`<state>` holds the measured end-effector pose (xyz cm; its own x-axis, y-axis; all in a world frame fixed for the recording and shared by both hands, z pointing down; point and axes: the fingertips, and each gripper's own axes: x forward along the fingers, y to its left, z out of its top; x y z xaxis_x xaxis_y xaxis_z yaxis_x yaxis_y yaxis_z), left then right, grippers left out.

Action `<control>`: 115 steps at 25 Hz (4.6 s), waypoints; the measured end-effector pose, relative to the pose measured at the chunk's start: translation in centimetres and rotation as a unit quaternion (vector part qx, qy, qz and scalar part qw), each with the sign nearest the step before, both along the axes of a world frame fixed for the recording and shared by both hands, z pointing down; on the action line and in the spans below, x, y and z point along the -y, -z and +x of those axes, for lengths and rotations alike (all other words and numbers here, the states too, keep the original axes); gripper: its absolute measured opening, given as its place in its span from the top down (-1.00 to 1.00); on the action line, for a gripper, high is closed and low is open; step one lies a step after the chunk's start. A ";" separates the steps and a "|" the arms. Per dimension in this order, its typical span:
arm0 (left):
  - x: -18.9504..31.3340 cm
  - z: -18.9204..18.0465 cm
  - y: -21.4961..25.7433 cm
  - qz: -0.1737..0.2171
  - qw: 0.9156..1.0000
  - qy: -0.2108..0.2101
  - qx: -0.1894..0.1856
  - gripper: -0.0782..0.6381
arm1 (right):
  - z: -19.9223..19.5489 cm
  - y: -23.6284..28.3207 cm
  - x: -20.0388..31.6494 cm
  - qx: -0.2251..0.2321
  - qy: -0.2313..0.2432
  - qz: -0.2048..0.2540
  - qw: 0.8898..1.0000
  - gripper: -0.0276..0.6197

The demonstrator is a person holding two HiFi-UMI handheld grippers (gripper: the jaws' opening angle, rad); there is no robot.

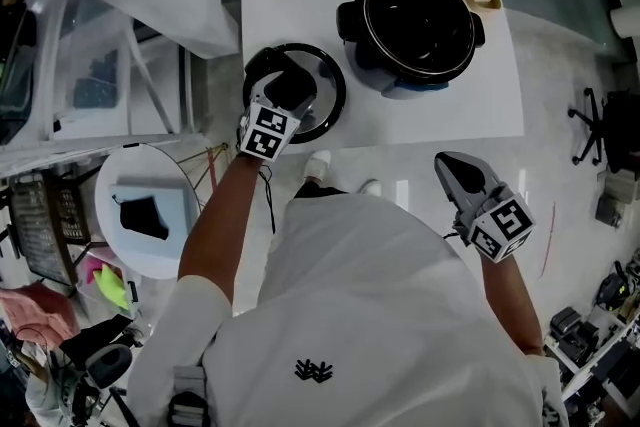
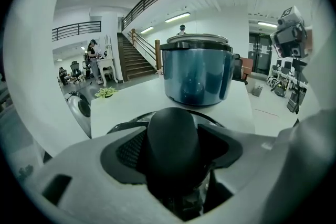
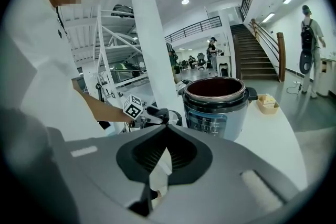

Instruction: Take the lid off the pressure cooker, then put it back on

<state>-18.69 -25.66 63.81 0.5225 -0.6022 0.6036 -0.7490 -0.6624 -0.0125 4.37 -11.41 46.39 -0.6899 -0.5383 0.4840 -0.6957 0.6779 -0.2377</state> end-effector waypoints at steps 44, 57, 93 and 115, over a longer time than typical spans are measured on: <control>-1.0 -4.0 13.2 0.027 0.999 -0.037 -0.005 -0.02 | 1.5 0.8 -0.8 0.031 0.009 0.030 0.999 0.87; 0.4 -2.0 22.2 0.041 0.995 -0.091 -0.030 -0.02 | 3.2 0.9 -1.4 0.051 -0.007 0.040 0.998 0.87; 9.7 23.3 22.1 0.023 0.954 -0.299 -0.011 -0.02 | 14.9 0.4 -5.7 0.059 -0.210 0.047 0.975 0.87; 10.4 26.1 20.2 0.020 0.945 -0.326 -0.006 -0.03 | 16.9 0.0 -5.9 0.053 -0.220 0.039 0.973 0.87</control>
<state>7.40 -36.10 43.58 0.7971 -0.1718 0.5789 -0.1813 -0.9825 -0.0419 21.25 -5.51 46.36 -0.4278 -0.8253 0.3685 -0.8972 0.3381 -0.2842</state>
